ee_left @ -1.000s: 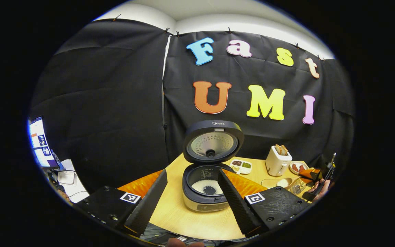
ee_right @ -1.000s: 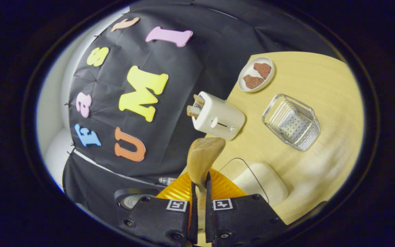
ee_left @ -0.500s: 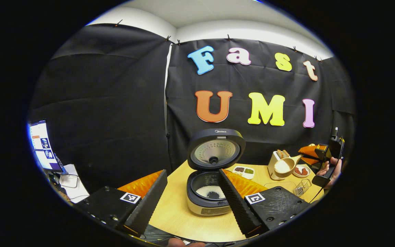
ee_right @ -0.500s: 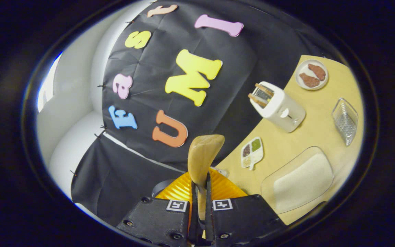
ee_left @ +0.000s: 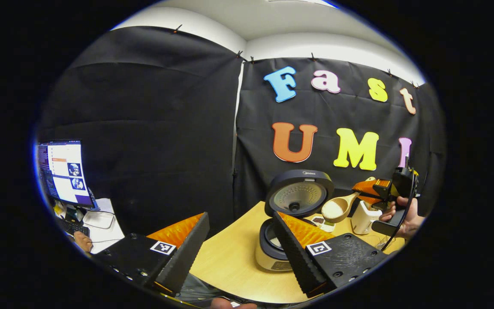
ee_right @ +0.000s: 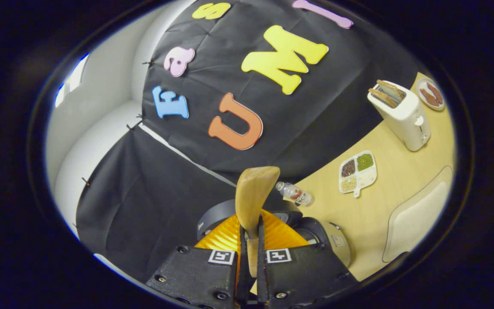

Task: Close the left gripper, press the button to open the rice cooker; take a wooden spoon from the chopstick holder with the right hand, scoop a spoonful of rice and pour it into the rice cooker, then put the wooden spoon back into the chopstick holder.

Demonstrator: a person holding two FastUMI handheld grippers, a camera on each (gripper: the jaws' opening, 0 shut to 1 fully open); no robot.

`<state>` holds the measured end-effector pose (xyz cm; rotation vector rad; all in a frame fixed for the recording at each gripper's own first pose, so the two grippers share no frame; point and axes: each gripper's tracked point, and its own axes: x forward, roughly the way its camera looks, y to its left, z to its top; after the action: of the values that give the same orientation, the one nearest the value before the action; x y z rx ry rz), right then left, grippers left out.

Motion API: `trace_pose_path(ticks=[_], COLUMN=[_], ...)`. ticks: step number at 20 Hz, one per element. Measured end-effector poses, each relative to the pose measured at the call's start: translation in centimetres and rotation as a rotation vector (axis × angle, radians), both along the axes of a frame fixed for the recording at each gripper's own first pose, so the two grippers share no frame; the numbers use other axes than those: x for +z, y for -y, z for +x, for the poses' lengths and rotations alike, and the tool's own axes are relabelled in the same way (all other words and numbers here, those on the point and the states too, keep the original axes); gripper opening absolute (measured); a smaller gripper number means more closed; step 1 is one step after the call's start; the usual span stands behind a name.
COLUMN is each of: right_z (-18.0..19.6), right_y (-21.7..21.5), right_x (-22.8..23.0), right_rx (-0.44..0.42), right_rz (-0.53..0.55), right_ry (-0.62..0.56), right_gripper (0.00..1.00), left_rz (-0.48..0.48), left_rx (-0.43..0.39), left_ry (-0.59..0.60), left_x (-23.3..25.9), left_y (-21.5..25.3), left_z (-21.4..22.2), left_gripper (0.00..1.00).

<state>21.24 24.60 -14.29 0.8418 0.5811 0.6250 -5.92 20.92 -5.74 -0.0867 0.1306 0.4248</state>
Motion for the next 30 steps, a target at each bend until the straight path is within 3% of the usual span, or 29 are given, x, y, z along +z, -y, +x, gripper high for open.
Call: trace_pose_path(ticks=[7, 14, 30], right_z=[1.5, 2.1, 2.2], right_y=[-3.0, -3.6, -5.5], right_x=[-4.0, -6.2, -6.1], right_rx=[-0.014, -0.007, 0.044], right_rz=[-0.147, -0.31, -0.566], right_ry=[0.009, 0.051, 0.244], right_gripper=[0.13, 0.13, 0.13], left_rz=[-0.032, -0.05, -0.072], left_rx=[0.078, 0.079, 0.092], left_ry=[-0.032, -0.047, -0.045], left_x=[-1.7, -2.7, -3.8], left_y=[-3.3, -4.1, -4.7], left_z=[-2.1, -1.6, -0.8], left_gripper=[0.95, 0.95, 0.95])
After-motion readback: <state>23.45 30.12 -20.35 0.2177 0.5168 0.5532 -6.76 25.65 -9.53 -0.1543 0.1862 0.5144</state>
